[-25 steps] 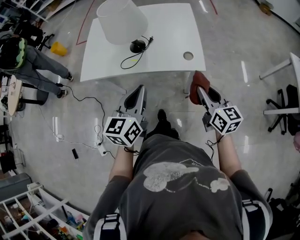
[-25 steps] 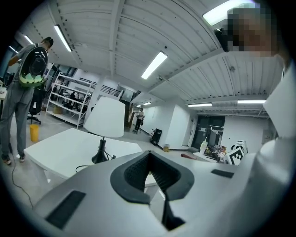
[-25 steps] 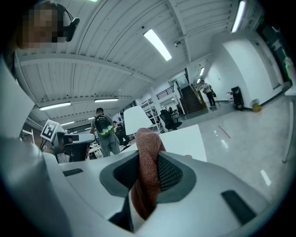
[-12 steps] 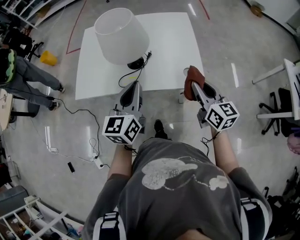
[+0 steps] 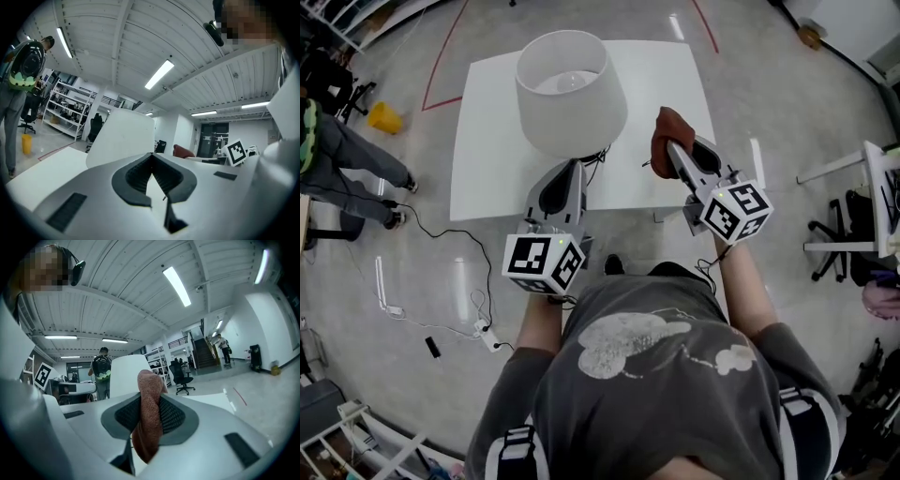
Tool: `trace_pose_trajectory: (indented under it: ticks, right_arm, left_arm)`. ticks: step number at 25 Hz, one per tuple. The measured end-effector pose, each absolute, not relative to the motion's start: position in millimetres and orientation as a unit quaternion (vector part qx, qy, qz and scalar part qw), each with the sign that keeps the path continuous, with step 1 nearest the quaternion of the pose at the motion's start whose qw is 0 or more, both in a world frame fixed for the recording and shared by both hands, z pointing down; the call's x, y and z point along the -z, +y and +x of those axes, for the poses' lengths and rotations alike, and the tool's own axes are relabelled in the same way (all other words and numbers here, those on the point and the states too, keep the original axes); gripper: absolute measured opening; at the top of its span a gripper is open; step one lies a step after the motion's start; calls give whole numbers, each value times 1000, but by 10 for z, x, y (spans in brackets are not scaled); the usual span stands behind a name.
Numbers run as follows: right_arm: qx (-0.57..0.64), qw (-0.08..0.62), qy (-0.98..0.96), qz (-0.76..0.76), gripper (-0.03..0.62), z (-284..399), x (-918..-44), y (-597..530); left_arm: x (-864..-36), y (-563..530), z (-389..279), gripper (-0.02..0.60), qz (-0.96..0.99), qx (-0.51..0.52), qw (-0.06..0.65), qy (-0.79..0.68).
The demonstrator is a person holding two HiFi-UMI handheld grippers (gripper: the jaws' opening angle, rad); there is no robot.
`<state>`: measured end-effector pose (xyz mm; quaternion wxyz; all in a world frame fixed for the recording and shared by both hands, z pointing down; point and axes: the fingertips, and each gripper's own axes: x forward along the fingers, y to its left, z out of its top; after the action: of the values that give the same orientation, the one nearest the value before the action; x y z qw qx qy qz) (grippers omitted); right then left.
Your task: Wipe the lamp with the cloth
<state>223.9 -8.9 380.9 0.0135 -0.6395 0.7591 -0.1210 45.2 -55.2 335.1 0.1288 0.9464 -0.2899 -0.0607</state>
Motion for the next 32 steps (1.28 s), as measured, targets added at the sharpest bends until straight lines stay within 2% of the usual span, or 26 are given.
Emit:
trace_pose_trajectory:
  ticks: [12, 18, 24, 32]
  right_arm:
    - [55, -1, 807, -588, 91, 2531, -3328, -1097]
    - [10, -9, 857, -515, 91, 2628, -2926, -1692]
    - [8, 1, 903, -430, 91, 2412, -2764, -2155]
    - [-42, -30, 950, -309, 90, 1954, -2764, -2471]
  left_arm:
    - [-3158, -929, 367, 8, 922, 85, 133, -353]
    - [-2970, -950, 503, 8, 903, 86, 108, -407]
    - [-2802, -1043, 515, 8, 880, 88, 90, -459]
    - [-2803, -1012, 547, 8, 845, 78, 85, -522]
